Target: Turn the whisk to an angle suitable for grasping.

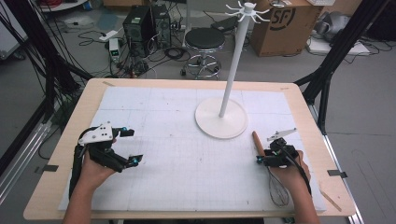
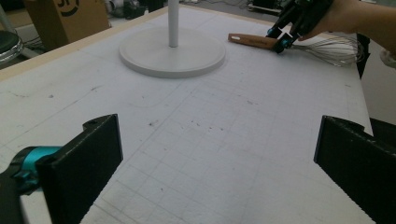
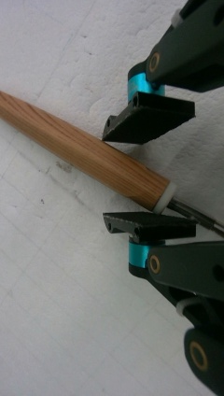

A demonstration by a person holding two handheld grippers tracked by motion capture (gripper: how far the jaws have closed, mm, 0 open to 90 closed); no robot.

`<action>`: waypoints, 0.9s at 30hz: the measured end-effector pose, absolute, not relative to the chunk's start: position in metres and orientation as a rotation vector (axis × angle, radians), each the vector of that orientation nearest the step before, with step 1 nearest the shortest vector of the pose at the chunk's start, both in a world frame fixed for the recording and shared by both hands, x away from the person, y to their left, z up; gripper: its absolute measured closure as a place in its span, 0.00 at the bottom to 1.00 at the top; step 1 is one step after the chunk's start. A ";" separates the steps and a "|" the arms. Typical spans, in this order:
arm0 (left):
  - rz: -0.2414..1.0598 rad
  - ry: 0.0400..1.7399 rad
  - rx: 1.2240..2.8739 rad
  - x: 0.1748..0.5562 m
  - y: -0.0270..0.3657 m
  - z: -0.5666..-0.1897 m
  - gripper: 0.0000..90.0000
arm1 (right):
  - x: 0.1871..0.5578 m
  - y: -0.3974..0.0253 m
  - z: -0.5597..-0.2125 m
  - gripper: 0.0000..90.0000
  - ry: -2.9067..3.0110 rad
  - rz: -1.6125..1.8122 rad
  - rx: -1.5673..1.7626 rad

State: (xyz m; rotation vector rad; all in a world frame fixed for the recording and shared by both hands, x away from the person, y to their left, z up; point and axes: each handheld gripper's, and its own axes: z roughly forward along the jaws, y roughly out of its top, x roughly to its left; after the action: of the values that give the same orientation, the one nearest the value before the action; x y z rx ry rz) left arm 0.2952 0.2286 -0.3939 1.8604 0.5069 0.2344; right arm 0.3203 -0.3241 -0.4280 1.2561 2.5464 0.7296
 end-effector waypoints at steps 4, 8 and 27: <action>0.231 0.507 1.862 0.295 0.228 -0.394 0.02 | 0.323 -0.325 -0.428 0.59 2.558 0.741 1.267; 0.233 0.505 1.863 0.295 0.229 -0.394 0.02 | 0.327 -0.326 -0.427 0.59 2.572 0.752 1.282; 0.235 0.498 1.854 0.294 0.230 -0.392 0.02 | 0.337 -0.319 -0.421 0.62 2.659 0.639 1.271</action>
State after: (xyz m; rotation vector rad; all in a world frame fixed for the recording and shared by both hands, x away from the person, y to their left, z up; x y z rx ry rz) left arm 0.2936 0.2299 -0.3921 1.8542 0.4983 0.2350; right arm 0.3367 -0.3185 -0.4210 1.2712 2.6590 0.6388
